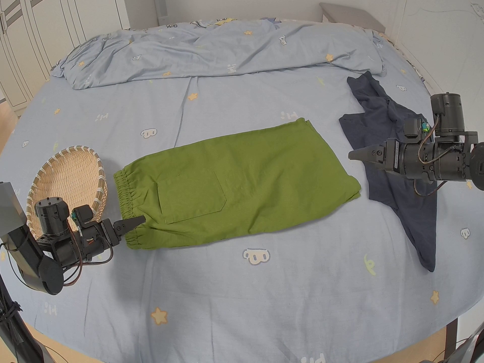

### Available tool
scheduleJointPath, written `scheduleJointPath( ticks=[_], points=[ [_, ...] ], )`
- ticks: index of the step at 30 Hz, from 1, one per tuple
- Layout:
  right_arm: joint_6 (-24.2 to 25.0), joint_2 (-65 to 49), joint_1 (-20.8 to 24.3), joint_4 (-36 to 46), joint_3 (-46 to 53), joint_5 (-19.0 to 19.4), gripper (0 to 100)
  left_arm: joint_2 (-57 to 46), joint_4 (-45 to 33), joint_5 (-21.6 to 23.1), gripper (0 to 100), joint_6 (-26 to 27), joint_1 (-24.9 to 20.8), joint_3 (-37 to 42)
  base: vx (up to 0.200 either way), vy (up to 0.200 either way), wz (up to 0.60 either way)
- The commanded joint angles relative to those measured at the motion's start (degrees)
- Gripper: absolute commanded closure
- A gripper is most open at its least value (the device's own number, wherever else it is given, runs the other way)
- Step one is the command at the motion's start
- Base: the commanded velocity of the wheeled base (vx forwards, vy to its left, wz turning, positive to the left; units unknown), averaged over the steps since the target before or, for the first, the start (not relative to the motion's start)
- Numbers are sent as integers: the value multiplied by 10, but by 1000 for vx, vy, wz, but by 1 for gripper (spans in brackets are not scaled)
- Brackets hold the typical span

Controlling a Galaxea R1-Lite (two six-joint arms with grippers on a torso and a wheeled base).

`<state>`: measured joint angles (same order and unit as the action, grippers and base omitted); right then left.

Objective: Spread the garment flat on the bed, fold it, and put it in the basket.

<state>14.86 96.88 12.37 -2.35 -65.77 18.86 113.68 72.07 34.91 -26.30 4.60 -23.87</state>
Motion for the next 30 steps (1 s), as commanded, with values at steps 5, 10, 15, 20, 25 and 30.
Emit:
scheduleJointPath(
  ticks=[5,10,15,20,25,30],
  points=[
    [0,3,4,0,1,0,0,38,0,3,0,-35,-7,-51,0,0,0],
    [0,4,2,-1,0,0,0,73,0,9,0,-88,-9,-97,0,0,0],
    [0,4,1,-1,0,-1,0,90,-2,9,0,-90,-8,-115,0,0,0],
    [0,4,1,-1,0,0,0,100,-4,9,0,-104,-17,-136,0,0,0],
    [0,4,-2,-1,-1,0,0,99,-2,9,0,-126,-24,-141,0,0,0],
    [0,5,-2,-1,-2,0,0,99,-3,9,100,-129,-23,-145,0,0,0]
  ],
)
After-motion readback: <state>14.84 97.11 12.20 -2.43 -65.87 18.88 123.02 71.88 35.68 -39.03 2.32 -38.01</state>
